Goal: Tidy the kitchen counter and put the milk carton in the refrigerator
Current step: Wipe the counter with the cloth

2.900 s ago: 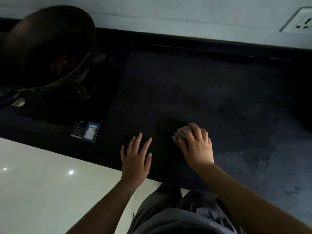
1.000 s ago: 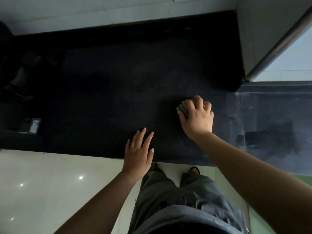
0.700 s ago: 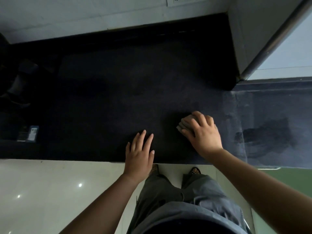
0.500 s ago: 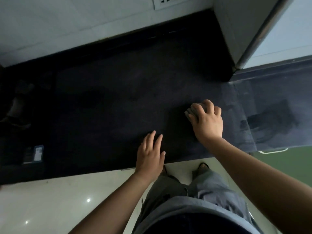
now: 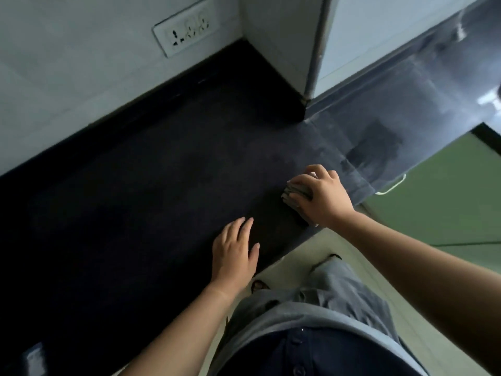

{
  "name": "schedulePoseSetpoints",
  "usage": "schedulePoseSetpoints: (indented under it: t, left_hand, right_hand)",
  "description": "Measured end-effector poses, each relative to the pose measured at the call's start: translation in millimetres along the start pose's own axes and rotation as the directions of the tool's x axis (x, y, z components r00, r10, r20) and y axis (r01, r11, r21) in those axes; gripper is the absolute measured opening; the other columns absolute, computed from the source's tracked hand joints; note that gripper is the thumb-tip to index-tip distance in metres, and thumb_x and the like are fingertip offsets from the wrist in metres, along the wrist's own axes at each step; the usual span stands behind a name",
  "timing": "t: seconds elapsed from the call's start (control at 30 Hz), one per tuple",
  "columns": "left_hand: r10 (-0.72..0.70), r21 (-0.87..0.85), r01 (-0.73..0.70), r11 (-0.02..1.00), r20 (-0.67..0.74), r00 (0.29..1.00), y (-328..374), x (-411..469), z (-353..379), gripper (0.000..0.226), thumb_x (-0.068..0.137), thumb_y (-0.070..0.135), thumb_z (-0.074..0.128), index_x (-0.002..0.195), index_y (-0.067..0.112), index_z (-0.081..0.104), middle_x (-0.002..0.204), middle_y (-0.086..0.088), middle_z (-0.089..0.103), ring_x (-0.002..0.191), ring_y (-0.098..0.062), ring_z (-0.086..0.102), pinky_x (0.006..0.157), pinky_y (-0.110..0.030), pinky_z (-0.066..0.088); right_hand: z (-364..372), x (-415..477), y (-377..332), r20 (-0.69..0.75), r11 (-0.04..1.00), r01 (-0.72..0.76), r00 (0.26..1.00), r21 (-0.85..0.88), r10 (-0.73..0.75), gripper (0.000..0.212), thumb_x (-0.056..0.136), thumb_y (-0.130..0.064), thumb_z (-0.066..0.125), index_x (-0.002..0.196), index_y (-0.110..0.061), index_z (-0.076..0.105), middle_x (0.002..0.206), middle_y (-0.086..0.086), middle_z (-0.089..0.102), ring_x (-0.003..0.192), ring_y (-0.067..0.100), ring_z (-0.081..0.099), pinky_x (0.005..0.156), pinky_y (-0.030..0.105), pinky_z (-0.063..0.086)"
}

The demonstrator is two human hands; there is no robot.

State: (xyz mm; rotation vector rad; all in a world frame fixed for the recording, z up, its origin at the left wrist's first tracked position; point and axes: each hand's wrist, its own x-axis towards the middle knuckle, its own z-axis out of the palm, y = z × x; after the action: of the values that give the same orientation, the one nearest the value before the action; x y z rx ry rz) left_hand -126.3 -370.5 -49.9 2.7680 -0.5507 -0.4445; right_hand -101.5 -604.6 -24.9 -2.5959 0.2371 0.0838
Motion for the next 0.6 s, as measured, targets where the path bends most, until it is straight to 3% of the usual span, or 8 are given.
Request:
schedulePoseSetpoints:
  t: [0.37,0.6]
  left_hand:
    - [0.153,-0.111,-0.147,0.983,0.044,0.987,81,75,-20,0.045,0.093,0.034,0.045,0.135,0.017,0.043,0.139,-0.001,0.047,0.128,-0.018,0.04,0.105,-0.03,0.032]
    - [0.075,-0.075,-0.075,0.994,0.007,0.997,180,141,5,0.042,0.093,0.035,0.045,0.132,0.018,0.047,0.136,0.001,0.049,0.125,-0.018,0.044,0.101,-0.033,0.037]
  right_hand:
    - [-74,-19,85,-0.142,0.967,-0.217,0.961,0.136,0.236,0.027,0.079,-0.036,0.068,0.105,-0.029,0.067,0.118,0.003,0.056,0.101,0.032,0.051,0.089,0.031,0.036]
    - [-132,51,170,-0.099,0.987,-0.112,0.987,0.112,0.123,0.029,0.08,-0.037,0.067,0.107,-0.027,0.066,0.12,0.002,0.054,0.1,0.031,0.048,0.087,0.029,0.034]
